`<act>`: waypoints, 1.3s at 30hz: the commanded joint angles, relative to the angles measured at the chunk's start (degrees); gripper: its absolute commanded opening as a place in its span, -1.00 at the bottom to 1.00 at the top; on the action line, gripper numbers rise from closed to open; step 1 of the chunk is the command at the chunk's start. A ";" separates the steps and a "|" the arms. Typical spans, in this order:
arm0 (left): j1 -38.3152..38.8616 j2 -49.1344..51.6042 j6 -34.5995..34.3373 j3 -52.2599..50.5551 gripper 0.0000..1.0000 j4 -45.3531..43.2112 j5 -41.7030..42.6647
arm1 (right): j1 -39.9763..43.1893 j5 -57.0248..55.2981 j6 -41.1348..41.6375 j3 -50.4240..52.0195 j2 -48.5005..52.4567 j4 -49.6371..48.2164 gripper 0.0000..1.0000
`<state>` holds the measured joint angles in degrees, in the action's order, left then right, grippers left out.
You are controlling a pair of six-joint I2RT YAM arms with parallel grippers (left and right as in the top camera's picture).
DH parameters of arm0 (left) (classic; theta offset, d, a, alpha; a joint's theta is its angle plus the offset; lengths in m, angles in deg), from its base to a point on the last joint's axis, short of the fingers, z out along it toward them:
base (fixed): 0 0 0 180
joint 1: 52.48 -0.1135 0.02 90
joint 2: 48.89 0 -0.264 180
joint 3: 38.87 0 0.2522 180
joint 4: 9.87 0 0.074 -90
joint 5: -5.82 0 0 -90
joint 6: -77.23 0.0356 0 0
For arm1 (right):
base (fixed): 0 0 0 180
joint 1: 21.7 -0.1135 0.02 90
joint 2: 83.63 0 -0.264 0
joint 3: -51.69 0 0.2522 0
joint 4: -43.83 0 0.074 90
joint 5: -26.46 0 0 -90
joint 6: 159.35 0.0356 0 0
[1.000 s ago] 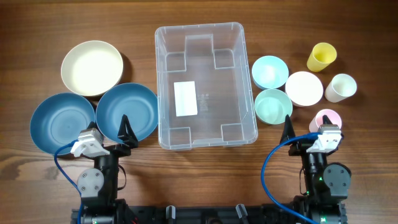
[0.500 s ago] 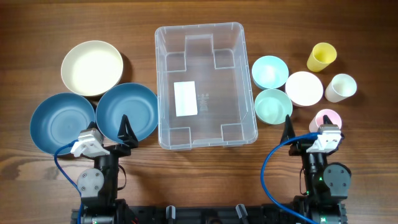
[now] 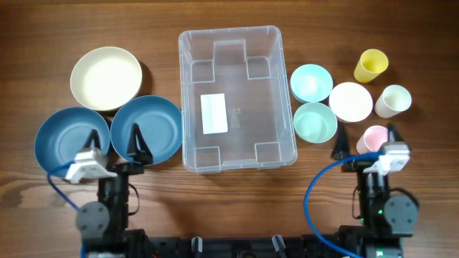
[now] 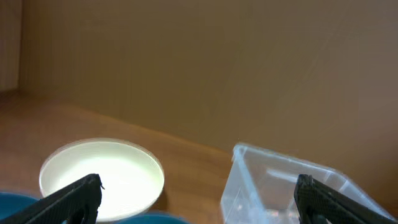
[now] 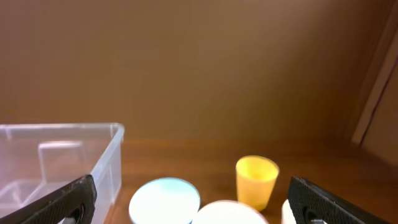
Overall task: Pack container
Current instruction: 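Reach the left gripper to the cream bowl's rim and grasp it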
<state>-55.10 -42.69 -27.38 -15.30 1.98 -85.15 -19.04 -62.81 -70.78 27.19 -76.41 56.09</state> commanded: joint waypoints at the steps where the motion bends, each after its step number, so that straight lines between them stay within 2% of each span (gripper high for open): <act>1: 0.09 10.91 4.46 14.08 0.99 2.25 -0.44 | -0.17 -2.64 -3.13 -13.07 13.38 0.22 0.99; 6: 0.09 34.82 5.29 37.77 1.00 15.21 -1.46 | 2.29 0.24 -4.11 -35.58 37.13 10.01 0.99; 13: 0.09 67.47 10.36 74.40 1.00 40.54 -1.46 | 11.72 12.57 -6.69 -74.86 69.29 34.75 0.99; 15: 0.11 73.33 10.32 81.20 1.00 42.75 -1.42 | 15.04 13.53 -8.07 -84.13 76.81 40.92 0.99; 18: 0.26 78.97 10.32 85.48 0.99 41.62 -1.16 | 20.55 13.55 -10.25 -93.18 85.31 48.02 1.00; 22: 0.22 80.96 10.40 85.46 1.00 38.82 -1.79 | 27.08 14.36 -10.51 -94.36 90.01 50.60 0.99; 25: -1.88 81.42 9.79 85.46 0.99 37.40 -7.08 | 30.29 14.36 -10.60 -94.29 92.32 51.30 1.00; 29: -9.40 81.72 0.44 85.46 0.99 37.31 -10.43 | 31.87 12.92 -10.69 -94.25 93.57 51.25 0.99; 33: -20.44 82.95 -8.59 85.46 1.00 40.41 -4.15 | 31.93 7.54 -10.64 -94.25 94.47 51.12 0.99; 39: -34.29 89.31 -9.42 85.46 1.00 44.06 13.00 | 31.93 6.97 -10.60 -93.15 94.71 50.99 1.00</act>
<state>-84.21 42.24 -33.48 69.39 44.82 -84.30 12.98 -53.84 -80.59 -65.73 17.31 107.30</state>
